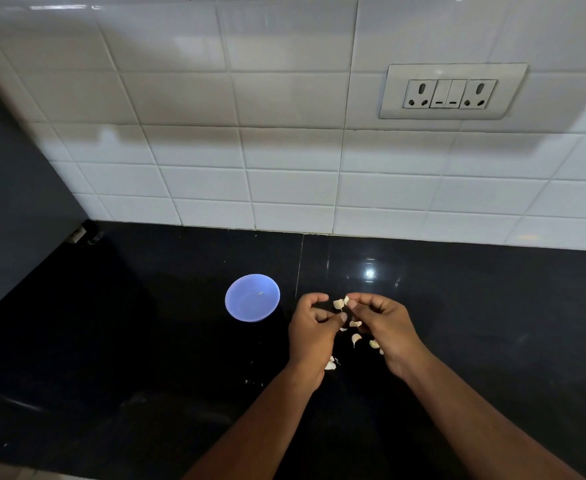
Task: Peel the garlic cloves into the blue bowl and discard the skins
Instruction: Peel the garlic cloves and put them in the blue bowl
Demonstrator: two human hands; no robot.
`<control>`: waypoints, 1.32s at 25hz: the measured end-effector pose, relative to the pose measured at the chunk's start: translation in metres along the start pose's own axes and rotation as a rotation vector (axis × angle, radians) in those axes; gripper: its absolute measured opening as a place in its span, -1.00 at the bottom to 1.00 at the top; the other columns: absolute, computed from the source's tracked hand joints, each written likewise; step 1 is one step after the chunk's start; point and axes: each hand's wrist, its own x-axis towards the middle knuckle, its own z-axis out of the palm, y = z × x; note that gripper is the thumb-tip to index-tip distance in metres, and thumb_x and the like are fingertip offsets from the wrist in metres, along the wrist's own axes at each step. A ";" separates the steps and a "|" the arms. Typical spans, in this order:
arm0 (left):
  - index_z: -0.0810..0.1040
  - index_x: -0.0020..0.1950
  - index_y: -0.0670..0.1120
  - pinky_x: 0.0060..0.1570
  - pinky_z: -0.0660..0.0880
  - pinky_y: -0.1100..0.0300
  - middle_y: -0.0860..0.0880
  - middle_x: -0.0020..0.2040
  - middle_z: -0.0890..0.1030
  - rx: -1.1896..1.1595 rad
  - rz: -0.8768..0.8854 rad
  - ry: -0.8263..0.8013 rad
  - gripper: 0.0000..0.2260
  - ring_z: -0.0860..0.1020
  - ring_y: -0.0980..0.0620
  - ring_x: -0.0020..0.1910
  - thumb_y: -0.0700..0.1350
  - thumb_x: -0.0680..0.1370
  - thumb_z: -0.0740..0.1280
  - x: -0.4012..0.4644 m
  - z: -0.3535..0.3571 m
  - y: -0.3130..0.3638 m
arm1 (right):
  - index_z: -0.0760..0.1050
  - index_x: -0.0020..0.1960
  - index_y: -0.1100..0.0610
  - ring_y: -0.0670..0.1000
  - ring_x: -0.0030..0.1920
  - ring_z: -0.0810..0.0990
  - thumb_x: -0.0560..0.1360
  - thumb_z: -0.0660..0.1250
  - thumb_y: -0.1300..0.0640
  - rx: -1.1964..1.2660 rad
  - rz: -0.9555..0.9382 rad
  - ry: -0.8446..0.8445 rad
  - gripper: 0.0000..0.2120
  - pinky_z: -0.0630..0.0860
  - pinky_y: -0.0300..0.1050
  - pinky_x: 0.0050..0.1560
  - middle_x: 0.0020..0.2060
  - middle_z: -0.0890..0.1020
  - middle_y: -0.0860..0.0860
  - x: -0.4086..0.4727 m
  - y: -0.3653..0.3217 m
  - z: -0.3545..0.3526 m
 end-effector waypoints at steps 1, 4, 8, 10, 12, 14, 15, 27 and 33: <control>0.62 0.16 0.08 0.00 0.61 0.23 0.01 -0.10 0.73 0.024 0.035 -0.002 -0.78 0.70 0.13 -0.09 -0.17 0.58 0.50 0.002 -0.001 0.001 | 0.72 0.09 0.11 -0.08 -0.15 0.72 0.60 0.44 0.23 -0.049 -0.026 0.002 -0.88 0.59 -0.29 -0.18 -0.11 0.78 0.06 0.000 0.000 0.000; 0.73 0.04 0.07 0.06 0.61 0.24 0.07 -0.01 0.73 0.063 0.143 -0.015 -0.92 0.69 0.17 0.01 -0.10 0.61 0.47 0.007 -0.001 0.005 | 0.73 0.06 0.03 -0.13 -0.08 0.73 0.60 0.43 0.21 -0.229 -0.123 -0.005 -0.86 0.57 -0.31 -0.10 -0.11 0.78 -0.04 0.001 0.000 -0.001; 0.71 -0.10 0.08 -0.01 0.61 0.24 0.09 -0.09 0.73 0.128 0.180 0.037 -0.89 0.69 0.18 -0.06 -0.13 0.58 0.50 0.012 -0.001 0.008 | 0.75 0.02 -0.05 -0.17 -0.03 0.71 0.57 0.46 0.17 -0.426 -0.226 0.029 -0.85 0.59 -0.34 -0.05 -0.06 0.74 -0.11 0.003 -0.002 0.000; 0.71 -0.12 0.09 0.00 0.62 0.21 0.14 -0.13 0.73 0.113 0.173 0.027 -0.86 0.69 0.19 -0.08 -0.14 0.58 0.49 0.013 -0.002 0.009 | 0.75 0.02 -0.08 -0.18 -0.01 0.70 0.56 0.47 0.15 -0.463 -0.252 0.033 -0.85 0.60 -0.30 0.00 -0.03 0.73 -0.13 0.004 -0.003 -0.001; 0.72 -0.12 0.09 0.02 0.63 0.20 0.16 -0.15 0.74 0.106 0.167 0.007 -0.86 0.70 0.19 -0.09 -0.14 0.59 0.47 0.014 -0.003 0.011 | 0.75 0.02 -0.09 -0.19 0.01 0.70 0.57 0.47 0.15 -0.476 -0.267 0.027 -0.85 0.60 -0.28 0.03 -0.02 0.73 -0.14 0.005 -0.004 -0.002; 0.74 -0.10 0.07 0.02 0.63 0.19 0.15 -0.15 0.74 0.136 0.192 -0.013 -0.88 0.70 0.19 -0.08 -0.12 0.59 0.47 0.015 -0.006 0.012 | 0.74 0.04 -0.08 -0.20 0.02 0.69 0.57 0.46 0.16 -0.512 -0.287 0.015 -0.83 0.59 -0.32 0.03 -0.02 0.73 -0.15 0.006 -0.006 -0.004; 0.75 -0.08 0.06 0.02 0.63 0.20 0.14 -0.14 0.74 0.156 0.210 -0.024 -0.89 0.70 0.19 -0.07 -0.12 0.59 0.46 0.017 -0.007 0.011 | 0.75 0.05 -0.08 -0.21 0.02 0.69 0.58 0.46 0.17 -0.525 -0.293 0.010 -0.83 0.58 -0.35 0.02 -0.03 0.74 -0.16 0.006 -0.007 -0.005; 0.68 0.02 -0.14 -0.03 0.72 -0.08 -0.08 -0.11 0.62 -0.036 -0.076 -0.266 -0.90 0.63 0.15 -0.14 -0.20 0.64 0.36 0.018 -0.010 0.026 | 0.74 0.06 0.09 -0.04 -0.11 0.70 0.58 0.45 0.23 -0.246 -0.147 -0.155 -0.88 0.63 -0.14 0.01 -0.12 0.76 0.07 0.003 -0.020 -0.016; 0.66 0.07 -0.20 -0.14 0.70 0.04 -0.06 -0.24 0.56 -0.152 -0.174 -0.234 -0.85 0.63 0.19 -0.31 -0.22 0.66 0.29 0.016 -0.001 0.025 | 0.73 0.10 0.09 -0.02 -0.12 0.69 0.60 0.42 0.24 -0.163 -0.108 -0.089 -0.85 0.62 -0.14 -0.07 -0.11 0.77 0.09 0.000 -0.015 -0.004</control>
